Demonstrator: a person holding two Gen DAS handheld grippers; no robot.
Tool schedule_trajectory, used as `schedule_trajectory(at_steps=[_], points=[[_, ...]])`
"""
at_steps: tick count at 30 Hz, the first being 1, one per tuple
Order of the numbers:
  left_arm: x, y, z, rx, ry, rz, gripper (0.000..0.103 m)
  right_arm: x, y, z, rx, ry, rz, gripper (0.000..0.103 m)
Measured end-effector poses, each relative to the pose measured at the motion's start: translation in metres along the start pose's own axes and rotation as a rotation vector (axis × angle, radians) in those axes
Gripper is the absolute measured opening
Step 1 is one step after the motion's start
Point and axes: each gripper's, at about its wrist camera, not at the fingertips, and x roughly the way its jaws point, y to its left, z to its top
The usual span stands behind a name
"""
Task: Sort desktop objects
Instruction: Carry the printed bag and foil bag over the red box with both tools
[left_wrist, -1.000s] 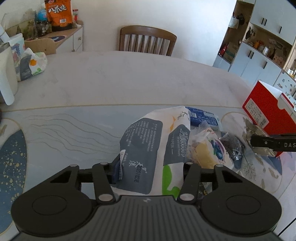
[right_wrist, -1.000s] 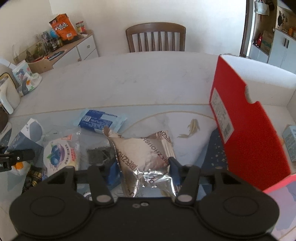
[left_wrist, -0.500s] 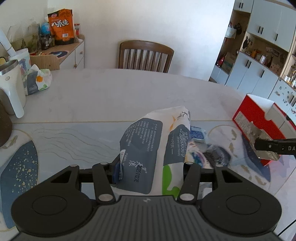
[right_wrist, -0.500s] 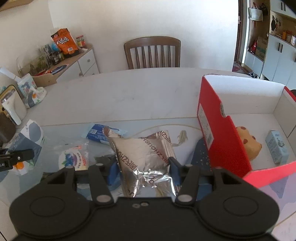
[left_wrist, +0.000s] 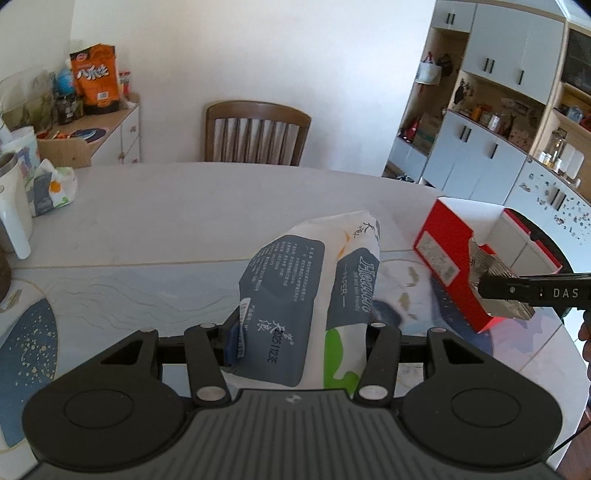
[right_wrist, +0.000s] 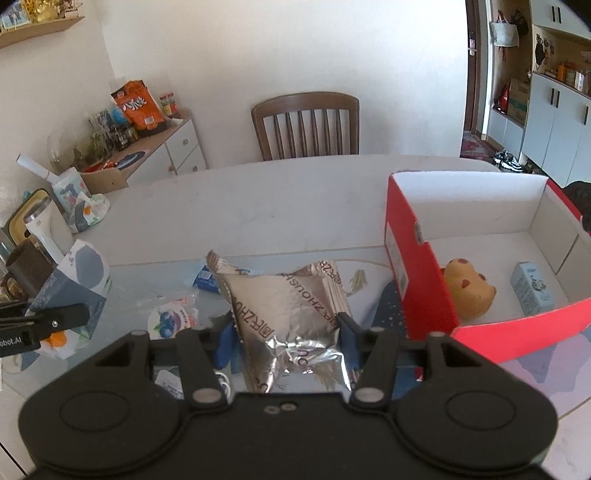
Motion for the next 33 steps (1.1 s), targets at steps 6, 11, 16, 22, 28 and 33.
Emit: schedule_trajectory(at_steps=[6, 11, 16, 22, 28, 33], points=[[-0.007, -0.020, 0.003, 0.018, -0.015, -0.026, 0.051, -0.013, -0.011, -0.001, 0.013, -0.020, 0.006, 0.055], [-0.010, -0.040, 0.008, 0.033, -0.032, -0.049, 0.051, -0.021, -0.021, -0.002, 0.022, -0.029, 0.006, 0.055], [-0.008, -0.065, 0.013, 0.052, -0.039, -0.068, 0.051, -0.029, -0.036, 0.000, 0.021, -0.045, 0.017, 0.055], [0.003, -0.104, 0.020, 0.084, -0.045, -0.091, 0.051, -0.035, -0.060, 0.007, 0.014, -0.055, 0.018, 0.055], [0.022, -0.147, 0.031, 0.122, -0.043, -0.113, 0.051, -0.038, -0.093, 0.013, 0.014, -0.065, 0.018, 0.055], [0.039, -0.186, 0.038, 0.169, -0.033, -0.121, 0.051, -0.041, -0.126, 0.016, 0.023, -0.070, 0.018, 0.055]])
